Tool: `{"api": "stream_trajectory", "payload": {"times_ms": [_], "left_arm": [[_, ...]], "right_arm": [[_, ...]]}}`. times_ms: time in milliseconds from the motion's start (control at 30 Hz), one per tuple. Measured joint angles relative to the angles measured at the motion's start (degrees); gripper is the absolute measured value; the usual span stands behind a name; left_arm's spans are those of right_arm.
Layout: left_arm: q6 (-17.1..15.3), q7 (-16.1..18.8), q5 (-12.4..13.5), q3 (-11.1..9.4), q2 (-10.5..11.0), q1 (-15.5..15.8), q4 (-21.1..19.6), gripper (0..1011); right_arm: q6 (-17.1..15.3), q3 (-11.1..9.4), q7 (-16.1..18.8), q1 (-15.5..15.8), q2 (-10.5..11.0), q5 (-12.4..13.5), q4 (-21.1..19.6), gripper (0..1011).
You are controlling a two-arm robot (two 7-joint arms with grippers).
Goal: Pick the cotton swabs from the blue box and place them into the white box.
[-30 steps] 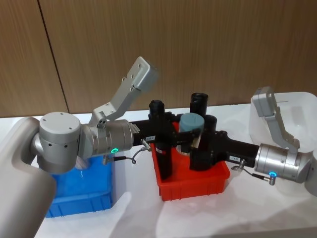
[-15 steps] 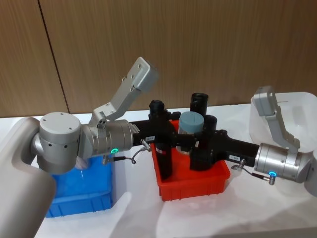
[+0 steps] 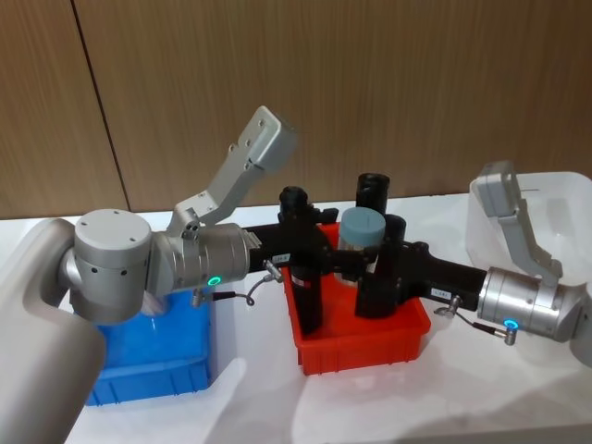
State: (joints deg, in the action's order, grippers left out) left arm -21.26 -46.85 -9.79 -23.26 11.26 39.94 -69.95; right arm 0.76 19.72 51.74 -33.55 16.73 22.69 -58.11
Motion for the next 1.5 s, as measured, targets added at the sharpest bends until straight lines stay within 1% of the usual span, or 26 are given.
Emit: {"api": "stream_trajectory", "payload": {"times_ms": [167, 333, 600, 633, 700, 867, 900, 1000, 1100, 1300, 1333, 1500], "left_arm": [[0.00, 0.00, -0.03, 0.00, 0.00, 0.00, 0.00, 1004], [0.00, -0.01, -0.06, 0.00, 0.00, 0.00, 0.00, 1004], [0.00, -0.01, -0.06, 0.00, 0.00, 0.00, 0.00, 1004], [0.00, -0.02, -0.06, 0.00, 0.00, 0.00, 0.00, 1004], [0.00, -0.02, -0.06, 0.00, 0.00, 0.00, 0.00, 1004], [0.00, -0.02, -0.05, 0.00, 0.00, 0.00, 0.00, 1004], [0.00, -0.02, -0.05, 0.00, 0.00, 0.00, 0.00, 1004], [0.00, -0.02, -0.05, 0.00, 0.00, 0.00, 0.00, 1004], [0.00, -0.02, -0.05, 0.00, 0.00, 0.00, 0.00, 1004], [0.00, -0.02, -0.05, 0.00, 0.00, 0.00, 0.00, 1004], [0.00, -0.01, -0.05, 0.00, 0.00, 0.00, 0.00, 1004], [0.00, -0.02, -0.05, 0.00, 0.00, 0.00, 0.00, 1004]], "right_arm": [[0.29, -0.02, -1.18, -0.39, -0.03, -0.31, 1.08, 641], [0.85, -0.30, -3.32, -1.25, -0.17, -1.10, 3.20, 641], [2.17, -1.19, -7.09, -3.38, -0.42, -2.64, 7.57, 641], [2.58, -1.42, -8.03, -3.85, -0.45, -2.98, 8.47, 641], [2.85, -1.59, -8.61, -4.17, -0.47, -3.24, 9.08, 641], [4.27, -2.71, -11.66, -5.82, -0.43, -4.46, 12.11, 641], [4.27, -2.71, -11.66, -5.82, -0.43, -4.46, 12.11, 641], [5.30, -3.50, -13.93, -6.74, -0.29, -5.34, 13.72, 641], [5.81, -3.90, -15.25, -7.16, -0.17, -5.85, 14.43, 641], [7.12, -5.44, -19.84, -8.24, 0.33, -7.64, 16.19, 641], [7.12, -5.44, -19.84, -8.24, 0.33, -7.64, 16.19, 641], [7.75, -6.63, -23.56, -8.81, 0.83, -9.00, 17.10, 641]]}}
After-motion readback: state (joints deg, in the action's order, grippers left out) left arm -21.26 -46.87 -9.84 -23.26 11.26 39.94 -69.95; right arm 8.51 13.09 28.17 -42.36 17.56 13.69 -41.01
